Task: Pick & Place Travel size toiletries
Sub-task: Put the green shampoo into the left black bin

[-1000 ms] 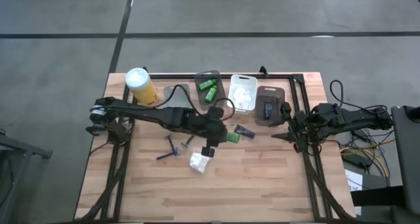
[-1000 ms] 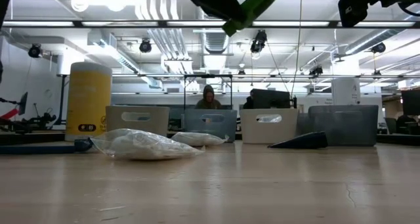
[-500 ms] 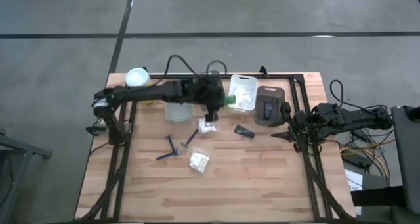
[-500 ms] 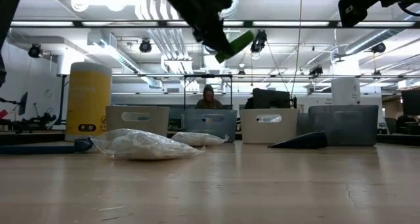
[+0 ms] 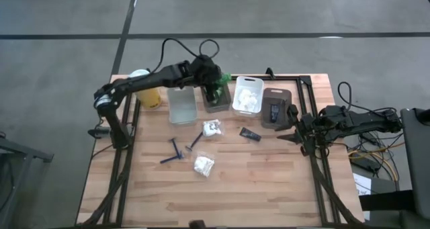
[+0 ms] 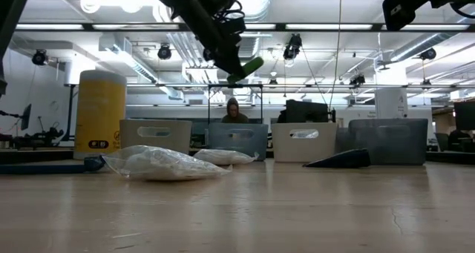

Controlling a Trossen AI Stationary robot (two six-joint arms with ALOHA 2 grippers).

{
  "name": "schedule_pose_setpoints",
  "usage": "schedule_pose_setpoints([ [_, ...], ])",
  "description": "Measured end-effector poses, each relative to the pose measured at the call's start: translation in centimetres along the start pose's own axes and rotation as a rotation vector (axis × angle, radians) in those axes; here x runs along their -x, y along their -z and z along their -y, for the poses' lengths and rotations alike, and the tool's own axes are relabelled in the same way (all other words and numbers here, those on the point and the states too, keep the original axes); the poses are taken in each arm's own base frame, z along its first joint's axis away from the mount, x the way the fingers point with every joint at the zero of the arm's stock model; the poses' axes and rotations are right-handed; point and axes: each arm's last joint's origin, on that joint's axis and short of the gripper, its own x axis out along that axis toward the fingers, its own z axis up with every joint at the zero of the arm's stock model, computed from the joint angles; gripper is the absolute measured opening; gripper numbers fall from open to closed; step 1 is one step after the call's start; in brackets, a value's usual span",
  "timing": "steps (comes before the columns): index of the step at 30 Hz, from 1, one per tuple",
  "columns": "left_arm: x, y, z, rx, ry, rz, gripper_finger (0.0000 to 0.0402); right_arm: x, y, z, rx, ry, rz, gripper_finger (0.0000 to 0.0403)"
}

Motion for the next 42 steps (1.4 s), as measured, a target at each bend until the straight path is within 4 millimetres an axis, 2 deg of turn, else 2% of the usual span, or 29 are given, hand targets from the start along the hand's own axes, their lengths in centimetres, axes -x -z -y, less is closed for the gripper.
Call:
schedule_pose_setpoints([
  [5, -0.6, 0.5, -0.9, 0.017, -0.016, -0.019, 0.0159, 0.0, 0.0, 0.0, 0.0, 0.0, 0.0, 0.0105],
  [17, -6.5, 5.0, -1.2, 0.041, 0.002, -0.179, 0.0159, 0.0, 0.0, 0.0, 0.0, 0.0, 0.0, 0.0066],
  [27, -10.0, 7.9, -0.8, 0.049, 0.036, -0.282, 0.0159, 0.0, 0.0, 0.0, 0.0, 0.0, 0.0, 0.0047],
  [34, -10.9, 8.6, -0.6, 0.046, 0.044, -0.311, 0.0166, 0.0, 0.0, 0.0, 0.0, 0.0, 0.0, 0.0047],
  [42, -10.9, 8.6, -0.6, 0.046, 0.044, -0.313, 0.0213, 0.0, 0.0, 0.0, 0.0, 0.0, -0.001, 0.007],
])
